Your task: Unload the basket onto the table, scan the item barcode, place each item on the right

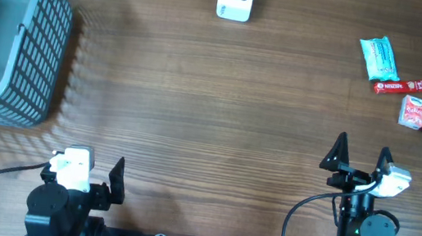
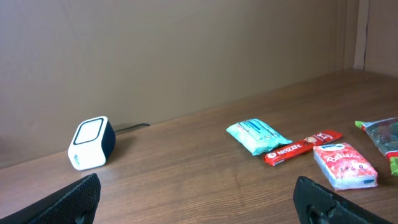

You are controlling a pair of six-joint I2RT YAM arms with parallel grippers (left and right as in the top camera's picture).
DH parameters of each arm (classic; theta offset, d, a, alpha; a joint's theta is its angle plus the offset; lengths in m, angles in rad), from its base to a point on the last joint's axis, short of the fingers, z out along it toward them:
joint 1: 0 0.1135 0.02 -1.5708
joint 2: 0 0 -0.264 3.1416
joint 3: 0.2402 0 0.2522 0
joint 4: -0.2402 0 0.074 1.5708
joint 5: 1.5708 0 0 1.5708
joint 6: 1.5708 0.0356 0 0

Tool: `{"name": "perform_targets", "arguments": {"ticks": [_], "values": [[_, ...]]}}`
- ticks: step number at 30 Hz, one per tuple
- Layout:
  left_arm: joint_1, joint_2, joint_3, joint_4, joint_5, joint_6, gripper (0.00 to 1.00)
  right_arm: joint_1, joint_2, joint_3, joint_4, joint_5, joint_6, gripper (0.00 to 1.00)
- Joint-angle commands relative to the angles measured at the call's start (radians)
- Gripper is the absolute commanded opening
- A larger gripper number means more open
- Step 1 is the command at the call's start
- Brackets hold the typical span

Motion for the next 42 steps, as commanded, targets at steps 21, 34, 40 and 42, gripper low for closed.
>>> {"name": "perform_targets", "arguments": {"ticks": [21, 34, 40, 42], "values": [[-0.006, -0.004, -0.006, 0.005, -0.062, 0.036, 1.00, -0.003, -0.008, 0.000, 0.002, -0.020, -0.017, 1.00], [-0.018, -0.005, -0.035, 0.396, 0.095, 0.035, 1.00, -0.003, -0.008, 0.000, 0.002, -0.020, -0.017, 1.00], [-0.028, -0.005, -0.203, 0.768, 0.133, 0.035, 1.00, -0.003, -0.008, 0.000, 0.002, -0.020, -0.018, 1.00], [-0.054, -0.005, -0.272, 0.839, 0.117, 0.037, 1.00, -0.003, -0.008, 0.000, 0.002, -0.020, -0.017, 1.00]]}}
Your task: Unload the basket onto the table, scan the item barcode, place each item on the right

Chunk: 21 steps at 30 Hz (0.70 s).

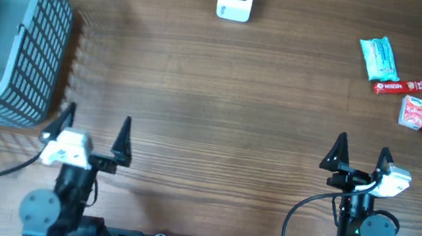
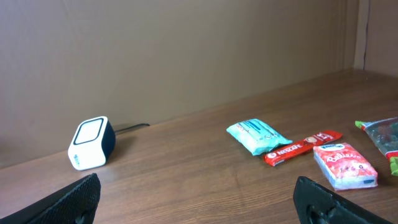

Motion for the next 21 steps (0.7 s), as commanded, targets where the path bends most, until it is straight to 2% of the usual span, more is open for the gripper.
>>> {"name": "perform_targets", "arguments": {"ticks": [1, 10, 21], "values": [[-0.040, -0.004, -0.113, 0.070, 0.017, 0.030, 1.00, -0.003, -0.008, -0.001, 0.002, -0.020, -0.017, 0.99], [-0.055, -0.004, -0.256, 0.125, 0.016, 0.057, 1.00, -0.003, -0.008, -0.001, 0.002, -0.020, -0.017, 1.00], [-0.062, -0.004, -0.273, 0.159, -0.039, 0.057, 1.00, -0.003, -0.008, -0.001, 0.002, -0.020, -0.017, 1.00]]}}
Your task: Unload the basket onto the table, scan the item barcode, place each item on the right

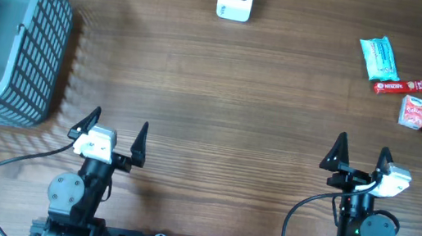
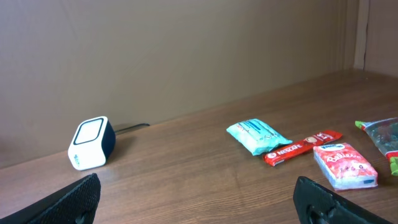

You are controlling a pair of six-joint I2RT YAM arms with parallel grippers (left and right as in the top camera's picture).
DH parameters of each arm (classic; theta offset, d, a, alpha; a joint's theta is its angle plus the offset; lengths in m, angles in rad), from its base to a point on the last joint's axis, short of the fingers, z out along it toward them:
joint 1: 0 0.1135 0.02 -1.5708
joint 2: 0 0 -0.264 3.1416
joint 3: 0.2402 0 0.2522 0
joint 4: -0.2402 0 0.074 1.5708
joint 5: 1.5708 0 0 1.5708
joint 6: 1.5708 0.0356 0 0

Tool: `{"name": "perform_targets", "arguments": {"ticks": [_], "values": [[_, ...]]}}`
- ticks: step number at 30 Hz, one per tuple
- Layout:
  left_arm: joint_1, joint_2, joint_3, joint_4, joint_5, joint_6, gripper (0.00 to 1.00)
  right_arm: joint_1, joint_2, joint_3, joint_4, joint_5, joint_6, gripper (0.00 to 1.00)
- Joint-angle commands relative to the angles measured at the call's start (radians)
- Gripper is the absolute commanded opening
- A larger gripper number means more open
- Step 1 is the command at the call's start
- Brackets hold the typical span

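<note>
A white barcode scanner (image 2: 91,143) stands at the far middle edge of the table. At the far right lie a teal packet (image 1: 381,57) (image 2: 256,135), a red Nescafe stick (image 1: 402,85) (image 2: 303,147), a small red-and-white pack (image 1: 414,112) (image 2: 345,165) and a green bag (image 2: 382,138). My right gripper (image 1: 362,152) (image 2: 199,202) is open near the front right, nothing between its fingers. My left gripper (image 1: 114,128) is open near the front left, empty.
A grey wire basket (image 1: 9,36) stands at the far left. The scanner's cable runs along the back wall. Both arm bases sit at the table's front edge.
My left gripper has moved right and a little farther from the basket side, now standing at about the left-centre front. The right arm and all items are unchanged.
My left gripper was first low at the front left corner, turned sideways. Then it was raised and pointing forward near the basket's corner. Now it stands further right, open. The right gripper stayed open and still throughout.
</note>
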Motion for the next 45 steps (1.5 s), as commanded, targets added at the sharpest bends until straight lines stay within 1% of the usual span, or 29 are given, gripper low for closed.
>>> {"name": "perform_targets", "arguments": {"ticks": [1, 14, 19, 45], "values": [[-0.006, -0.005, -0.032, 0.039, -0.033, 0.023, 1.00, -0.003, -0.008, -0.001, 0.002, -0.019, -0.017, 1.00], [-0.016, -0.005, -0.032, 0.034, -0.046, 0.023, 1.00, -0.003, -0.008, -0.001, 0.002, -0.019, -0.018, 1.00], [-0.015, -0.005, -0.032, 0.032, -0.075, -0.015, 1.00, -0.003, -0.008, -0.001, 0.002, -0.019, -0.018, 1.00], [-0.015, -0.003, -0.031, 0.035, -0.074, -0.011, 1.00, -0.003, -0.008, -0.001, 0.002, -0.019, -0.018, 1.00]]}}
